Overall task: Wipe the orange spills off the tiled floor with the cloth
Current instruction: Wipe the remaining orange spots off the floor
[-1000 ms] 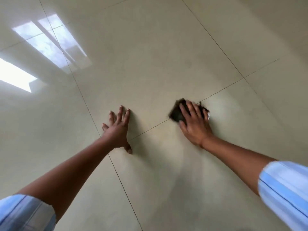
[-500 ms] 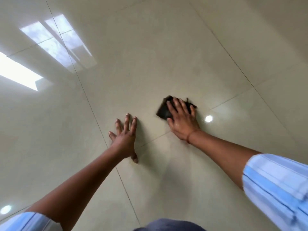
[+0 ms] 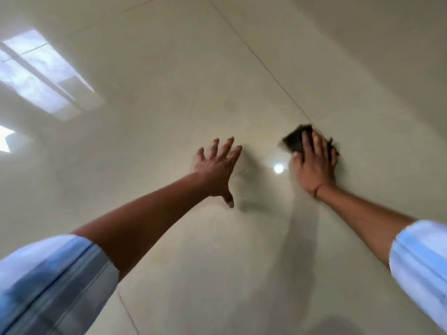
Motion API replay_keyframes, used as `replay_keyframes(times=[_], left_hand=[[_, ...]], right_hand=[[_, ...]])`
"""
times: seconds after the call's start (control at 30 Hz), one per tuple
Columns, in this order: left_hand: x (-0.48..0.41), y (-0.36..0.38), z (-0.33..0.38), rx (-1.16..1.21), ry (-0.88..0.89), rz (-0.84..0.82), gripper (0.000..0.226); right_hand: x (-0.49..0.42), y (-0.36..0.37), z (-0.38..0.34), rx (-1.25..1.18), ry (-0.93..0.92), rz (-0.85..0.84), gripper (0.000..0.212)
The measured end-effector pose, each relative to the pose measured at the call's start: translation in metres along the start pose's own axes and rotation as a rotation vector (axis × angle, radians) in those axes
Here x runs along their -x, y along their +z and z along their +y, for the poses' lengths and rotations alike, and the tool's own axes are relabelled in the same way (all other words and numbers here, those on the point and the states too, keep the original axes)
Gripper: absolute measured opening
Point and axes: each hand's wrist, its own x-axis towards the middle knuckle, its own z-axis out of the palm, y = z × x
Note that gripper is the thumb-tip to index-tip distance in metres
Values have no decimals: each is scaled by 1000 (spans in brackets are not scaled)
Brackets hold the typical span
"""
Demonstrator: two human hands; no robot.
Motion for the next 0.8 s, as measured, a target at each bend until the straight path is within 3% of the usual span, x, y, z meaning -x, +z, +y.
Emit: replay_keyframes(times=[0.1, 0.17, 0.3, 0.37, 0.43, 0.53, 0.63, 0.7, 0.8], left_hand=[[-25, -4, 35, -57, 25, -105, 158], [-33, -1, 46, -97, -5, -132, 161], [-40, 2, 47, -191, -31, -147, 165], [-42, 2, 50, -218, -34, -131, 166], [-39, 2, 59, -283, 45, -83, 166], [-36, 4, 89, -555, 352, 20, 165], [-41, 5, 121, -699, 534, -119, 152], [-49, 3, 123, -750, 574, -175, 156], [-51, -2, 123, -759, 567, -257, 164]], right_hand=[[86, 14, 6, -16, -137, -87, 66], [75, 8, 19, 6, -237, -149, 67], [-23, -9, 45, -12, 103, -49, 62], [-10, -1, 48, -29, 124, 0, 61], [55, 10, 53, -22, -6, 22, 61], [121, 7, 92, 4, -103, -41, 63], [74, -10, 138, -17, 296, -9, 61], [63, -11, 144, -87, 491, 28, 61], [133, 9, 116, -57, 425, 96, 64]])
